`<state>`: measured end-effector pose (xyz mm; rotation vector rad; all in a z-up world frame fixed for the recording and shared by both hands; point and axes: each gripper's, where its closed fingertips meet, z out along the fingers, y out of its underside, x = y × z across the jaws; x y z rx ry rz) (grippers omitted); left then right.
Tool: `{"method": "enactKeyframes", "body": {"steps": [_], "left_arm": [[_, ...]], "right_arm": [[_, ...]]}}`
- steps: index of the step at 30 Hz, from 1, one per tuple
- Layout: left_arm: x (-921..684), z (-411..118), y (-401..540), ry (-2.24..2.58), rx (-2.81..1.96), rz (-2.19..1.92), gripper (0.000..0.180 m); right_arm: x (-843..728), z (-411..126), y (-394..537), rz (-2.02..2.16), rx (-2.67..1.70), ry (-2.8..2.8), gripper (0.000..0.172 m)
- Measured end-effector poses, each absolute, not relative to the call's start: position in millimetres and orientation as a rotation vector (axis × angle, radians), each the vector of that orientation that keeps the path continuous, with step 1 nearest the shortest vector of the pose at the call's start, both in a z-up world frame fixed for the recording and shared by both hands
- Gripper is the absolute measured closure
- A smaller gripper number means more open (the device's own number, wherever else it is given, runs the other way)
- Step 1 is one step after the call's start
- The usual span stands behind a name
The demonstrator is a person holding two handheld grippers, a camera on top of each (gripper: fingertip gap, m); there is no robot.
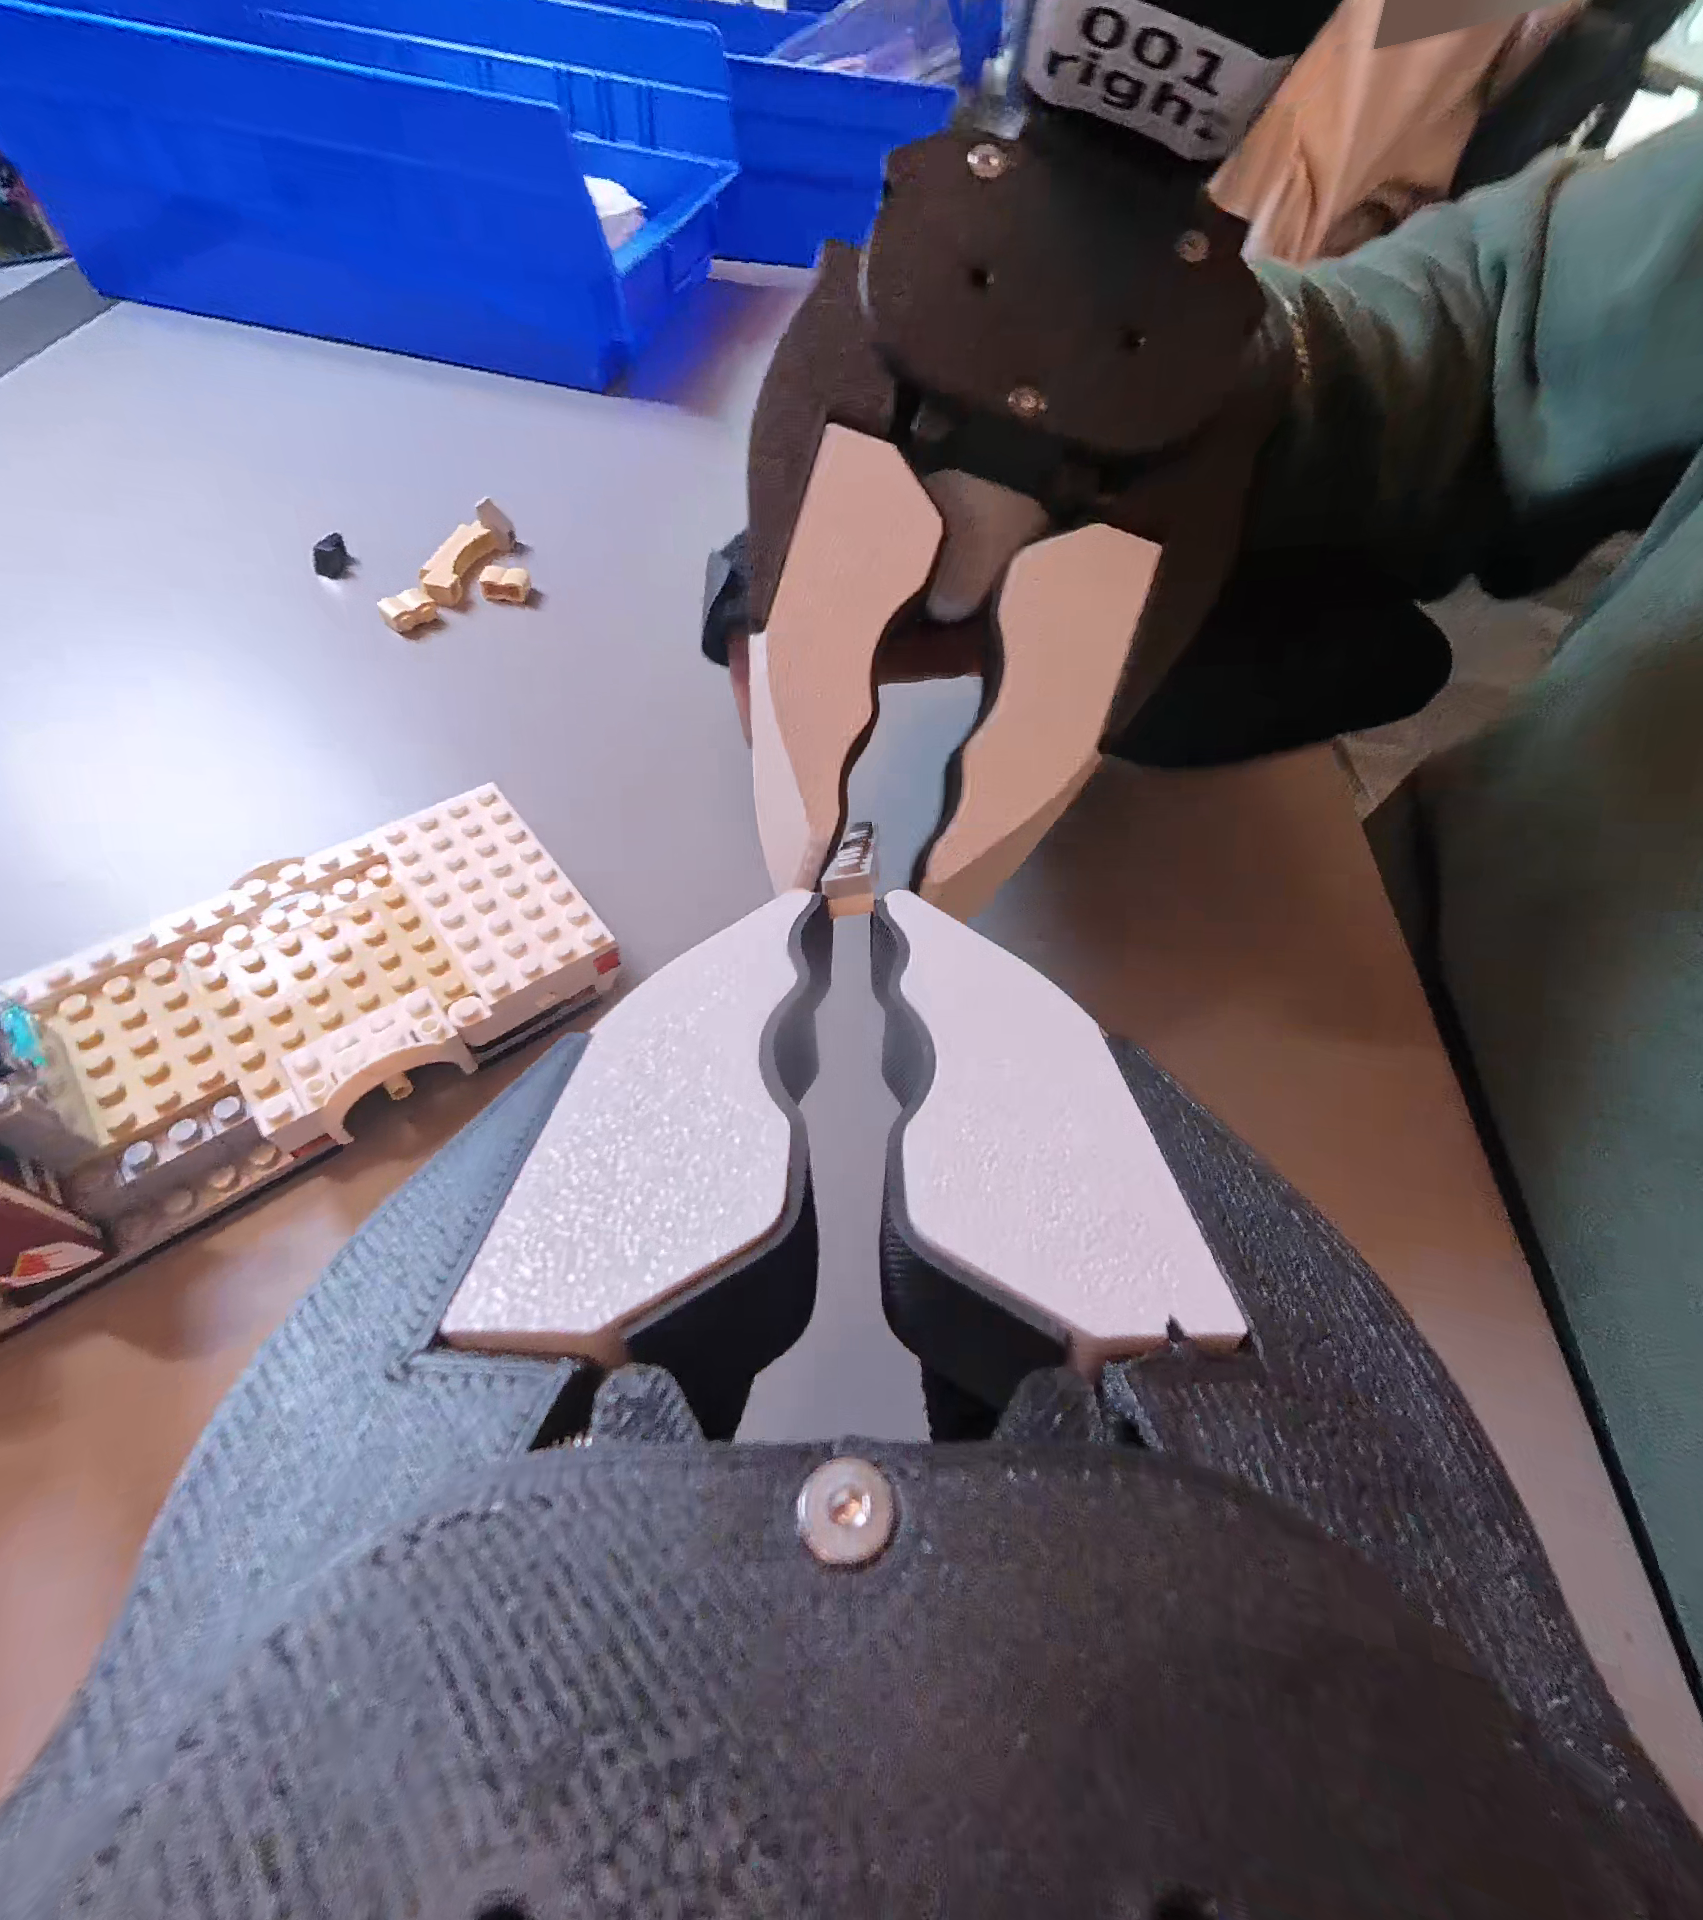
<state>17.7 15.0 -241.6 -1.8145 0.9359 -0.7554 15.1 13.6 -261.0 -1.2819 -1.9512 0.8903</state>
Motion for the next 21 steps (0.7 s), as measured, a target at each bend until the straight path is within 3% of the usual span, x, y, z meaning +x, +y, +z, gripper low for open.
{"method": "enactKeyframes", "body": {"steps": [14,17,21], "left_arm": [[11,-248,14,0.913,-1.878,-0.847,0.180],[4,-272,13,0.907,-1.961,-0.843,0.180],[14,-241,23,0.829,-1.799,-0.908,0.180]], "right_arm": [[14,-236,21,1.340,-1.387,-1.721,0.163],[21,-209,38,1.438,-1.368,-1.576,0.163],[25,-213,43,1.331,-1.361,-1.578,0.163]]}}
